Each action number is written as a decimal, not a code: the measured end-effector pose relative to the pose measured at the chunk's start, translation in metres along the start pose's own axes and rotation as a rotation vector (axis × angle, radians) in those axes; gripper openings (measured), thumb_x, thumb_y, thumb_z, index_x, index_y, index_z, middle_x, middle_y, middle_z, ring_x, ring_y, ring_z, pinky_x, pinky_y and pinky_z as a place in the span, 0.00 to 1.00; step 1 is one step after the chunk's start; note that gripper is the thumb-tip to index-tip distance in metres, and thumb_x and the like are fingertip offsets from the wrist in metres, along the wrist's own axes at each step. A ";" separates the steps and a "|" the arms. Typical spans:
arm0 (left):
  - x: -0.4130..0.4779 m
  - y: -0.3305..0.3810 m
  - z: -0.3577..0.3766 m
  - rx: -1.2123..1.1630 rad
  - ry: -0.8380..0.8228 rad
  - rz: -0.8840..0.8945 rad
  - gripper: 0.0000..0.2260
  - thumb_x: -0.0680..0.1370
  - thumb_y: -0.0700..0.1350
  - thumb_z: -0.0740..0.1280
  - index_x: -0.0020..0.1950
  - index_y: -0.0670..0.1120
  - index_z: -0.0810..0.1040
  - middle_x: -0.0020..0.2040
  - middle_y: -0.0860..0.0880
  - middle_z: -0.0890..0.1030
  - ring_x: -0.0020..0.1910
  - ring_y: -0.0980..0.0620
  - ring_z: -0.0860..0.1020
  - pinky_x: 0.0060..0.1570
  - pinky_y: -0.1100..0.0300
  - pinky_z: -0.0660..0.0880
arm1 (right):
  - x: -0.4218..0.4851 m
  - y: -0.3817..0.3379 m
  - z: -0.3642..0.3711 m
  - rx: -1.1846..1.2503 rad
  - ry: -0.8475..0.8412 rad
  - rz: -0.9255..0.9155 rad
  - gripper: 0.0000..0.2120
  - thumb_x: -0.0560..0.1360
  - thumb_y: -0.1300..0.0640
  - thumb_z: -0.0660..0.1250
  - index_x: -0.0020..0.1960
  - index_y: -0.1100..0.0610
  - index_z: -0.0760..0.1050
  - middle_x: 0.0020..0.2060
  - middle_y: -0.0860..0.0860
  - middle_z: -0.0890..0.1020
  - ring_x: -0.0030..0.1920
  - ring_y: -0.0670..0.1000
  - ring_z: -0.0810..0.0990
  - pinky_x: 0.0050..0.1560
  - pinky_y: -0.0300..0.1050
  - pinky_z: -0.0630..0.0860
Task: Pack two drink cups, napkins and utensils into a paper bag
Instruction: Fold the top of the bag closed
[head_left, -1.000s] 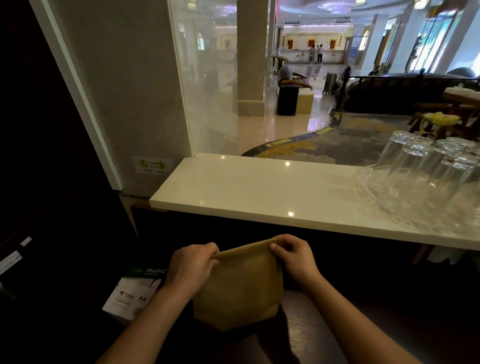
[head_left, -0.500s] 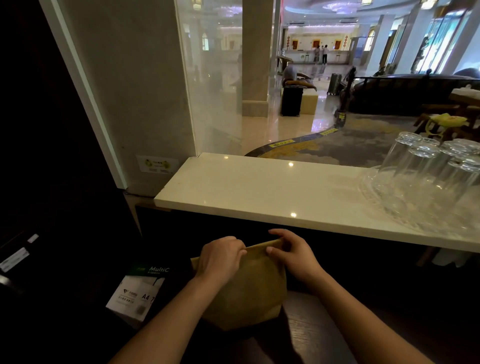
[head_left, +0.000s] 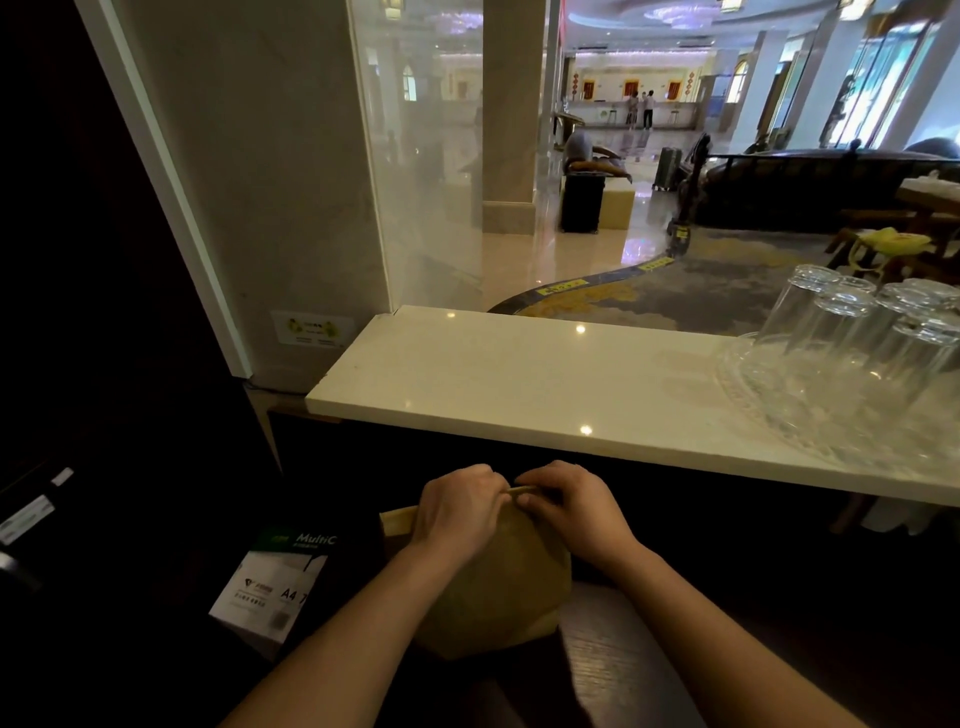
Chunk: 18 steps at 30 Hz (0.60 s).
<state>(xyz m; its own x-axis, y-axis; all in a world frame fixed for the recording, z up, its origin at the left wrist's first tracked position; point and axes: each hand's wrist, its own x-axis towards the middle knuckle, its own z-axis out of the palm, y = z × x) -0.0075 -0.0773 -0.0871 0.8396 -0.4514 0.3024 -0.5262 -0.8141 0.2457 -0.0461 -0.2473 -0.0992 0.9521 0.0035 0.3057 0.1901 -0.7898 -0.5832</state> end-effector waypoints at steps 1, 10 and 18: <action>0.001 0.001 0.000 0.011 -0.010 -0.007 0.09 0.81 0.53 0.61 0.55 0.54 0.80 0.50 0.53 0.80 0.49 0.51 0.77 0.45 0.57 0.73 | 0.000 -0.002 0.001 -0.068 0.007 -0.053 0.08 0.76 0.48 0.68 0.53 0.46 0.82 0.47 0.42 0.82 0.49 0.44 0.77 0.48 0.42 0.75; -0.023 -0.038 -0.011 0.033 0.013 -0.039 0.10 0.81 0.54 0.60 0.56 0.55 0.80 0.49 0.55 0.82 0.48 0.54 0.79 0.45 0.59 0.75 | 0.000 0.001 -0.007 -0.204 0.027 -0.091 0.09 0.77 0.48 0.66 0.52 0.47 0.83 0.44 0.42 0.83 0.48 0.46 0.75 0.43 0.44 0.75; -0.044 -0.071 -0.021 -0.135 0.030 -0.171 0.06 0.79 0.49 0.67 0.51 0.52 0.84 0.47 0.51 0.84 0.47 0.51 0.80 0.47 0.55 0.75 | 0.008 -0.018 0.004 -0.272 -0.048 -0.145 0.09 0.78 0.47 0.63 0.53 0.47 0.80 0.47 0.43 0.81 0.49 0.47 0.76 0.46 0.44 0.76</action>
<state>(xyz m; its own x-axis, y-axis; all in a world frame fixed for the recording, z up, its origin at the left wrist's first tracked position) -0.0098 0.0074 -0.0984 0.9147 -0.2987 0.2723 -0.3918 -0.8203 0.4166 -0.0411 -0.2308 -0.0889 0.9311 0.1522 0.3315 0.2602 -0.9139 -0.3115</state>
